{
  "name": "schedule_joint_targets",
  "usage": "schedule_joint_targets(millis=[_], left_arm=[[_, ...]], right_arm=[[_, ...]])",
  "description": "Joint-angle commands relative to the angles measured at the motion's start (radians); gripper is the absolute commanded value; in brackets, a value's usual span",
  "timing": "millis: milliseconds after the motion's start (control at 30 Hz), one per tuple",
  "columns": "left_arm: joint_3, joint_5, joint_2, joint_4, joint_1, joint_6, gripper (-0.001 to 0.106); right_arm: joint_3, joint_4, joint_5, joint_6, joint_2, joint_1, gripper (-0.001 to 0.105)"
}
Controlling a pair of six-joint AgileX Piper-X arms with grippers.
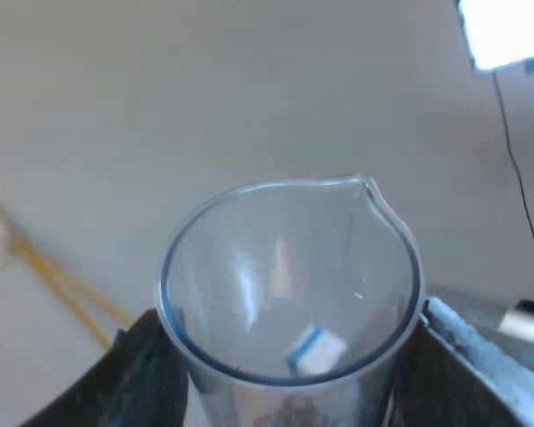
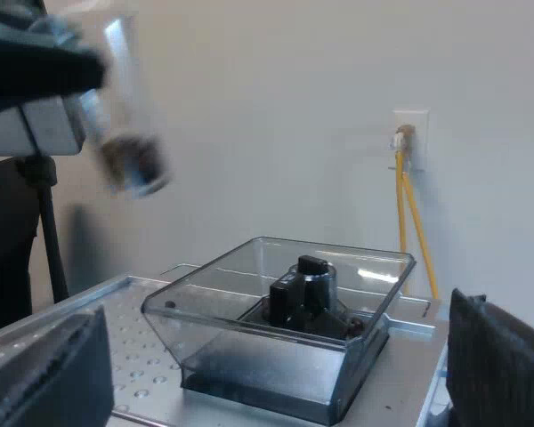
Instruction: Pour the beans into the coffee machine
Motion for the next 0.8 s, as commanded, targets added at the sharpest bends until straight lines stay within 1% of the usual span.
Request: schedule_joint_targets(millis=[33,100,133,167,200,267,300,333,367,400,500,533,567,633,700,767,800], left_arm=[[-0.047,-0.013,0.077,0.001,-0.025,0.048,0.004],[-0.058,-0.015,0.099,0.001,-0.031,0.068,0.004],[-0.062,-0.032,0.113,0.001,-0.039,0.108,0.004],[-0.062,-0.04,0.116,0.001,-0.039,0.127,0.004],[-0.062,-0.059,0.124,0.004,-0.038,0.164,0.004],[-0.062,-0.068,0.129,0.004,-0.038,0.181,0.004],[-0.062,-0.102,0.139,0.001,-0.038,0.274,0.004],[-0.062,-0.113,0.144,0.001,-0.038,0.332,0.004],[-0.062,-0.115,0.145,0.001,-0.038,0.349,0.004],[-0.062,-0.116,0.146,0.001,-0.038,0.39,0.004],[-0.062,-0.116,0.149,0.001,-0.038,0.447,0.004],[-0.062,-0.116,0.152,0.001,-0.038,0.496,0.004],[-0.062,-0.116,0.152,0.001,-0.038,0.518,0.004],[-0.062,-0.116,0.154,0.001,-0.038,0.601,0.004],[-0.062,-0.11,0.153,0.001,-0.038,0.666,0.004],[-0.062,-0.106,0.153,0.001,-0.038,0.704,0.004],[-0.062,-0.104,0.153,-0.004,-0.038,0.739,0.004]], right_arm=[[-0.009,-0.014,0.0,-0.015,-0.003,0.001,0.078],[-0.009,-0.014,0.0,-0.015,-0.003,0.001,0.078],[-0.009,-0.014,0.0,-0.015,-0.003,0.001,0.078],[-0.009,-0.014,0.0,-0.015,-0.003,0.001,0.078],[-0.009,-0.014,0.0,-0.015,-0.003,0.001,0.078],[-0.009,-0.014,0.0,-0.015,-0.003,0.001,0.078],[-0.009,-0.014,0.0,-0.015,-0.003,0.001,0.078],[-0.009,-0.014,0.0,-0.015,-0.003,0.001,0.078],[-0.009,-0.014,0.0,-0.015,-0.003,0.001,0.078],[-0.009,-0.014,0.0,-0.015,-0.003,0.001,0.078],[-0.009,-0.014,0.0,-0.015,-0.003,0.001,0.078],[-0.009,-0.014,0.0,-0.015,-0.003,0.001,0.078],[-0.009,-0.014,0.0,-0.015,-0.003,0.001,0.078],[-0.009,-0.014,0.0,-0.015,-0.003,0.001,0.078],[-0.009,-0.014,0.0,-0.015,-0.003,0.001,0.078],[-0.009,-0.014,0.0,-0.015,-0.003,0.001,0.078],[-0.009,-0.014,0.0,-0.015,-0.003,0.001,0.078]])
